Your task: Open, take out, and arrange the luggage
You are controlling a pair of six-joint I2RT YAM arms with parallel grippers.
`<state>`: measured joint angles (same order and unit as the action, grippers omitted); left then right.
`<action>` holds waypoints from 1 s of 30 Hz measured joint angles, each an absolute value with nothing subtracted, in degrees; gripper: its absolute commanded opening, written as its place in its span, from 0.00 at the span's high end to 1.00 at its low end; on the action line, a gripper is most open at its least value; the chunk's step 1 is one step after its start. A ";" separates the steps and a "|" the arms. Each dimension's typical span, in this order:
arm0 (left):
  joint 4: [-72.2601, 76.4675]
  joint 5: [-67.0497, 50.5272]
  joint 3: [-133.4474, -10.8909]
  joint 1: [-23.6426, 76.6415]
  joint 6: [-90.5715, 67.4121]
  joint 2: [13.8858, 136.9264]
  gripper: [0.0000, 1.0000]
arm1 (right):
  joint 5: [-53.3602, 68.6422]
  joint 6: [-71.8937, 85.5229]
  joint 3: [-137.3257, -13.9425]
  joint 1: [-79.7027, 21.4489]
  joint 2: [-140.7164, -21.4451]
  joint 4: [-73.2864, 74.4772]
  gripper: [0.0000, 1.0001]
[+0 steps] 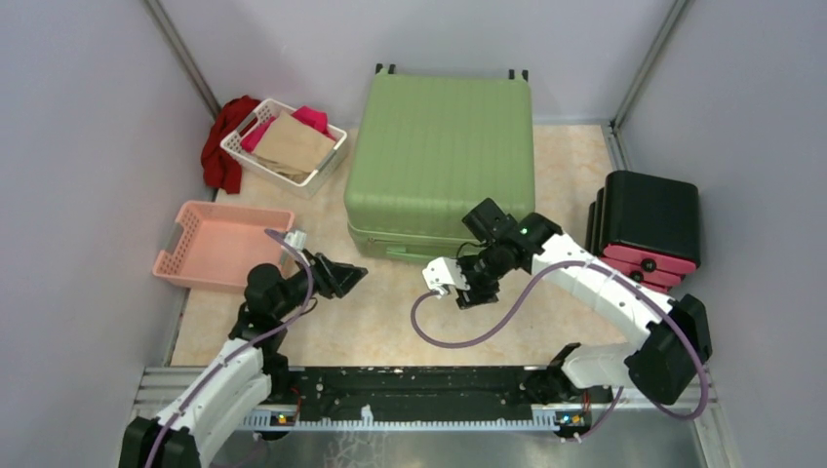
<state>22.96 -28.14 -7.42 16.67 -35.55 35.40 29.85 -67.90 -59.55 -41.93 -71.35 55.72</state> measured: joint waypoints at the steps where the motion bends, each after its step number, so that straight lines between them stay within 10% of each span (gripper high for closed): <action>1: 23.20 -27.53 -7.14 17.37 -35.31 36.80 0.33 | 30.15 -67.68 -60.86 -41.87 -71.94 58.22 0.51; 30: 63.00 -25.17 -8.16 19.59 -23.00 76.18 0.47 | 33.93 -52.36 -51.35 -41.17 -71.09 35.33 0.47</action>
<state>63.00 -25.17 -8.16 19.59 -23.00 76.18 33.93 -52.36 -51.35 -41.17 -71.09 35.33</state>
